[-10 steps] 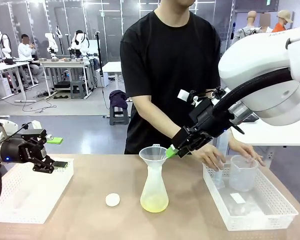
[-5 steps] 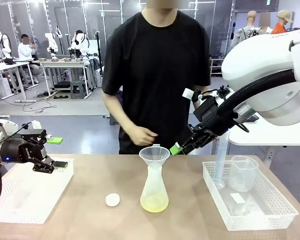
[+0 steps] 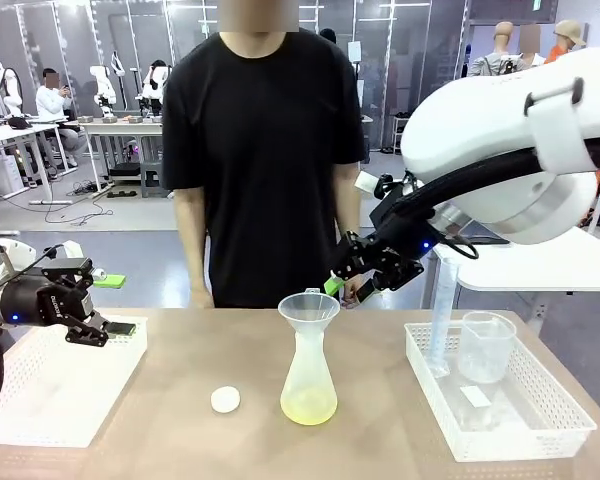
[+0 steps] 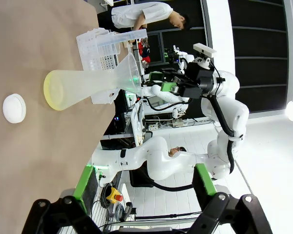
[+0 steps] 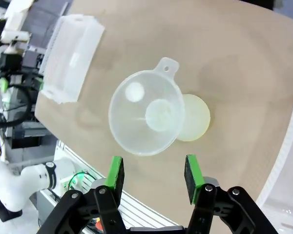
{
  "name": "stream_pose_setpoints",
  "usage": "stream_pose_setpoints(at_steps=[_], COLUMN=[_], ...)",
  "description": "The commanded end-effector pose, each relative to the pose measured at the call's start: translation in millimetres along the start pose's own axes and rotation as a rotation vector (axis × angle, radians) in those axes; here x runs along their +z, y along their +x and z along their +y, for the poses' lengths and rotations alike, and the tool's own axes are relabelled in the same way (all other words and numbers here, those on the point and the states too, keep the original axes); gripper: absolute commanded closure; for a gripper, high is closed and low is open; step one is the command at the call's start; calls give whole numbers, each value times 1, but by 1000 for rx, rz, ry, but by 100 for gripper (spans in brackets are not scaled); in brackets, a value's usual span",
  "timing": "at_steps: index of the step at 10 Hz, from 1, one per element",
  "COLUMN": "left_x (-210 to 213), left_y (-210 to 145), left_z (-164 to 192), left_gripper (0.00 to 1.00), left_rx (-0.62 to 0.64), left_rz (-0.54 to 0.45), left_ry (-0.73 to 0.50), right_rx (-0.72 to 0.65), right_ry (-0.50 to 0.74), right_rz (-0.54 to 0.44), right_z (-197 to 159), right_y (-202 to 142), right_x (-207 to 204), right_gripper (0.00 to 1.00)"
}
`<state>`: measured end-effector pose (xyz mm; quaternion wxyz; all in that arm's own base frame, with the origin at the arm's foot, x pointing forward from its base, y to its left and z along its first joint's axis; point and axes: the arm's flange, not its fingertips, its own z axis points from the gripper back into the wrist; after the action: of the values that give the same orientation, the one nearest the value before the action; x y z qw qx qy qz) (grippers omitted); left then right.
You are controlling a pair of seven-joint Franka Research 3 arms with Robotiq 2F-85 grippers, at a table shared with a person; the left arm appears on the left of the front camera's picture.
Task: Prepare the solutions needed for the experiment.
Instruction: Once the solution is in the Big flask , pick up the Plastic Funnel and place it back into the right Organizing basket.
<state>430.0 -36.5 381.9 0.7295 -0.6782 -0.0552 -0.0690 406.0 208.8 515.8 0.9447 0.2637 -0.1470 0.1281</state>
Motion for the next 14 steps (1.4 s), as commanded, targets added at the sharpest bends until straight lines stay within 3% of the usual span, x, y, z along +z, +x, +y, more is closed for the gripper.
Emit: stream_pose_setpoints(at_steps=[1,5,9,14], left_x=[-1,-1,-1,-1], left_y=[1,1,1,1], left_z=[-2,-2,-2,-2], left_gripper=[0,0,0,0], left_rx=[-11,-11,-11,-11], left_rz=[-9,-9,-9,-9], left_ry=[-11,-11,-11,-11], right_rx=[-98,-150,-111,-197], right_ry=[-57,-135,-104,-154], right_rz=[55,47,47,106], right_z=[10,7,3,0], right_y=[16,26,20,36], right_x=[-7,-19,-18,-50], right_gripper=[37,37,37,37])
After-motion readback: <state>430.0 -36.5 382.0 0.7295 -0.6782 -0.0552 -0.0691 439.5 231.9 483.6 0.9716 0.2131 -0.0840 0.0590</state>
